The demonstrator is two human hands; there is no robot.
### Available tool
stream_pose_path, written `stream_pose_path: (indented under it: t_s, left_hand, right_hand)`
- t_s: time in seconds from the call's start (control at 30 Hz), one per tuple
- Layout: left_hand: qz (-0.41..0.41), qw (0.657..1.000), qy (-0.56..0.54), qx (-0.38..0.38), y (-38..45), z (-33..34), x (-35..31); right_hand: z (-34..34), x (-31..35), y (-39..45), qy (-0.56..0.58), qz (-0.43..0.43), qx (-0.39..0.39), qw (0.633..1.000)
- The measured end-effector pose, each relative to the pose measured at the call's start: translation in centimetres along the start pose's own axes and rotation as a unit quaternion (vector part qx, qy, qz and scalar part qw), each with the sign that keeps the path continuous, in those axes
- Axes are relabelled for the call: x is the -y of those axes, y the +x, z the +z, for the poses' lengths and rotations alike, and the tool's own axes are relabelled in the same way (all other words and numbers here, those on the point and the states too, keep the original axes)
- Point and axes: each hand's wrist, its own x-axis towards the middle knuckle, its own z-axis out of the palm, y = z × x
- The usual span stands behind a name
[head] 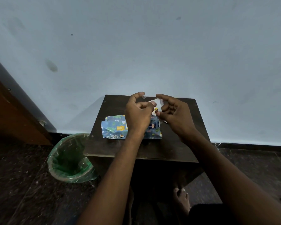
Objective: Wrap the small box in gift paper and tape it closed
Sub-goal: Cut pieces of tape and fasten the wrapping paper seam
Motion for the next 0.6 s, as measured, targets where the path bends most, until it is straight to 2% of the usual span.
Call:
stream_pose_path:
  t_s: [0.1, 0.2, 0.3, 0.37, 0.5, 0.6]
  left_hand:
    - [0.06, 0.992, 0.107, 0.005, 0.1, -0.1, 0.4]
    - [0.08, 0.984, 0.156, 0.027, 0.2, -0.9, 0.9]
    - [0.096, 0.973, 0.196, 0.07, 0.9, -2.3, 1.3]
    - [0.104, 0.958, 0.237, 0.121, 1.4, -3.6, 1.2]
    - [0.101, 0.931, 0.255, 0.241, 2.1, -5.7, 1.3]
    - [0.101, 0.932, 0.236, 0.257, 2.3, -5.9, 1.8]
  right_hand:
    - [-0.9, -0.4, 0.7, -0.114, 0.007, -0.029, 0.993]
    - [-2.0, -0.6, 1.2, -0.229, 0.007, -0.085, 0.97]
    - [-3.0, -1.1, 1.6, -0.294, 0.035, -0.119, 0.948]
    - [-3.4, -2.3, 1.9, -0.333, 0.057, -0.116, 0.934]
    - [-2.8, -4.2, 1.8, -0.392, 0.096, -0.03, 0.915]
    - [-1.8, -2.9, 1.6, -0.374, 0.055, -0.064, 0.924]
